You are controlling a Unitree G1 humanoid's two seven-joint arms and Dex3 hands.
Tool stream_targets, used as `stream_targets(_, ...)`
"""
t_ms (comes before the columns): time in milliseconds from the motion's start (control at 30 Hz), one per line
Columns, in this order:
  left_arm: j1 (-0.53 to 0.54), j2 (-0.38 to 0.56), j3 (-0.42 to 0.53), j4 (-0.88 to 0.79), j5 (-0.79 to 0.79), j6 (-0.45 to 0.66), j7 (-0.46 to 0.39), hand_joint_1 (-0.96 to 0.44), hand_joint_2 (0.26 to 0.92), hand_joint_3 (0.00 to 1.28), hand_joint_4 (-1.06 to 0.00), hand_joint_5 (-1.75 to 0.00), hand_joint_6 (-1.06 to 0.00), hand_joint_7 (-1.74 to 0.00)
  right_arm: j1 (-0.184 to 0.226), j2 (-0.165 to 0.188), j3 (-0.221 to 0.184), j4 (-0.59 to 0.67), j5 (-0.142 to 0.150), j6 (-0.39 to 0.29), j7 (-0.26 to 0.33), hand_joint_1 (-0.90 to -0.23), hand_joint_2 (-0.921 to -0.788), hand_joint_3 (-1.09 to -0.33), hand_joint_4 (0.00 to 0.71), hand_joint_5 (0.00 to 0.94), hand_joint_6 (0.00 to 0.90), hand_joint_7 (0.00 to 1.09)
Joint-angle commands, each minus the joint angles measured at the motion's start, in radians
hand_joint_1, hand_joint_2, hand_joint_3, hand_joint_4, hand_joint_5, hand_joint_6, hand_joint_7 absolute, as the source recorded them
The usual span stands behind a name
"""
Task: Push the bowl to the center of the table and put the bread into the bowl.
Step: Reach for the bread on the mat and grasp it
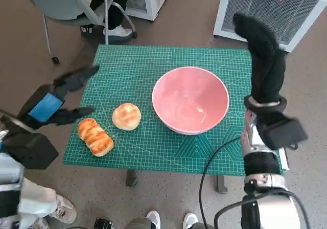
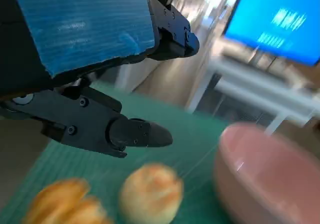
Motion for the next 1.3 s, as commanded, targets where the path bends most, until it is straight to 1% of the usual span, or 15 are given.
stream_targets(33,0.039,0.071,0.003,-0.039,-0.022,0.015,-0.076,-0.31,0.899,0.02,-0.25,0.00,-0.40,-0.01,0.056,-0.016,0.024,-0.050,-0.013,0.003,0.013,-0.542,-0.921,-0.807,0.361,0.030,0.000,0.79)
stream_targets(200,0.076,0.144,0.001,-0.067,-0.028,0.027,-0.167,-0.24,0.870,0.00,-0.25,0.00,-0.41,-0.02,0.078,-0.016,0.037,-0.087,-0.014,0.021,0.007,-0.533,-0.921,-0.829,0.362,0.030,-0.001,0.79)
stream_targets(300,0.091,0.175,-0.003,-0.085,-0.024,0.034,-0.204,-0.21,0.853,0.00,-0.25,0.00,-0.42,-0.01,0.085,-0.012,0.041,-0.101,-0.011,0.032,0.003,-0.533,-0.921,-0.833,0.362,0.030,-0.001,0.78)
stream_targets(433,0.105,0.211,-0.023,-0.121,-0.004,0.057,-0.249,-0.19,0.839,0.00,-0.25,0.00,-0.42,-0.01,0.090,0.000,0.048,-0.111,0.022,0.049,0.020,-0.534,-0.921,-0.833,0.362,0.030,-0.001,0.78)
stream_targets(567,0.110,0.227,-0.050,-0.142,0.003,0.081,-0.285,-0.16,0.828,0.00,-0.25,0.00,-0.41,-0.01,0.098,0.011,0.060,-0.134,0.047,0.063,0.035,-0.539,-0.921,-0.830,0.358,0.028,-0.001,0.78)
stream_targets(800,0.097,0.229,-0.097,-0.148,0.028,0.098,-0.319,-0.14,0.823,0.00,-0.24,0.00,-0.42,-0.01,0.118,0.026,0.078,-0.189,0.068,0.088,0.053,-0.541,-0.921,-0.830,0.352,0.024,-0.001,0.77)
stream_targets(1067,0.064,0.223,-0.149,-0.093,0.048,0.053,-0.331,-0.12,0.818,0.00,-0.24,0.00,-0.43,-0.01,0.140,0.029,0.090,-0.238,0.076,0.109,0.066,-0.549,-0.921,-0.828,0.350,0.024,-0.001,0.76)
stream_targets(1300,0.013,0.192,-0.209,0.011,0.089,-0.014,-0.310,-0.13,0.818,0.00,-0.24,0.00,-0.43,-0.01,0.152,0.029,0.092,-0.256,0.092,0.120,0.082,-0.549,-0.921,-0.830,0.349,0.023,-0.001,0.76)
